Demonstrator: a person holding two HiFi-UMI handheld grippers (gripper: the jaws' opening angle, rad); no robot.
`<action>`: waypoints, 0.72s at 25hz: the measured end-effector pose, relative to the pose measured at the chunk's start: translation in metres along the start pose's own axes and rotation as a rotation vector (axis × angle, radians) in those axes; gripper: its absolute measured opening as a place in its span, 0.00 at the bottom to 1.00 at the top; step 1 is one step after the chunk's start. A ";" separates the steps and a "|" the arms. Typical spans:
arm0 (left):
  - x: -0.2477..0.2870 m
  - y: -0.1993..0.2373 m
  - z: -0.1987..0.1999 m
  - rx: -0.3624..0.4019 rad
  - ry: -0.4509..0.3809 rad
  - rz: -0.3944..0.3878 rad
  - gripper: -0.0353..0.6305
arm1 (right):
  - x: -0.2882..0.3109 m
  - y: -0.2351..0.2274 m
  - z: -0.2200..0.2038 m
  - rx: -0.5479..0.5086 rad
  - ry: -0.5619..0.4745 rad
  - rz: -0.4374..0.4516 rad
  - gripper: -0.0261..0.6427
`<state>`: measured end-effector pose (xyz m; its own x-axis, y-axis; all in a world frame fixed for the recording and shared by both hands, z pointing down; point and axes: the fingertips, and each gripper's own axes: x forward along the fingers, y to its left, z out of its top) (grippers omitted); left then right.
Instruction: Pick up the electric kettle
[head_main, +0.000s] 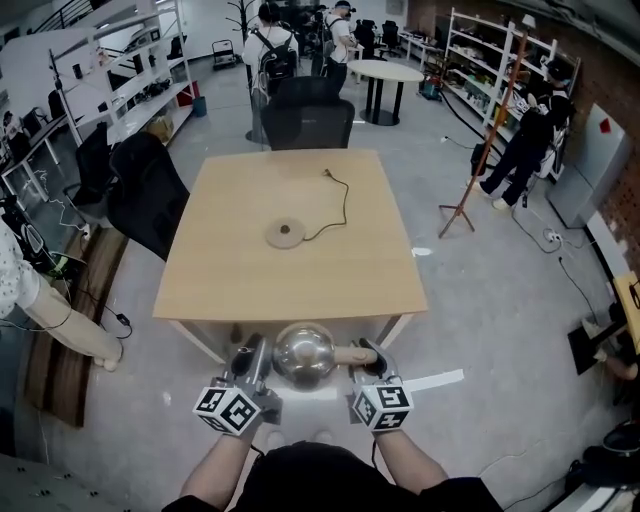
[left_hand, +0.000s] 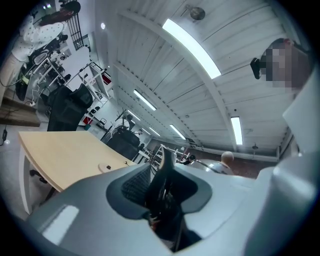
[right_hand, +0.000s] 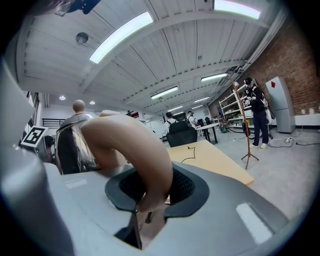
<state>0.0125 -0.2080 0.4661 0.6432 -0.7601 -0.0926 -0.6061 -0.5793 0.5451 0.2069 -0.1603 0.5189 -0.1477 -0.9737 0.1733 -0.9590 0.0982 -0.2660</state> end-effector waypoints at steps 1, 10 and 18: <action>0.000 0.001 0.000 -0.001 0.000 -0.004 0.18 | 0.001 0.000 0.000 -0.002 0.000 -0.003 0.17; 0.001 0.021 0.027 -0.001 -0.016 -0.025 0.18 | 0.024 0.025 0.012 -0.030 -0.012 0.006 0.17; 0.003 0.025 0.041 0.000 -0.022 -0.036 0.18 | 0.031 0.033 0.021 -0.023 -0.023 0.004 0.17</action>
<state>-0.0201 -0.2365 0.4453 0.6542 -0.7449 -0.1311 -0.5826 -0.6068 0.5407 0.1752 -0.1918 0.4959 -0.1461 -0.9777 0.1507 -0.9638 0.1064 -0.2446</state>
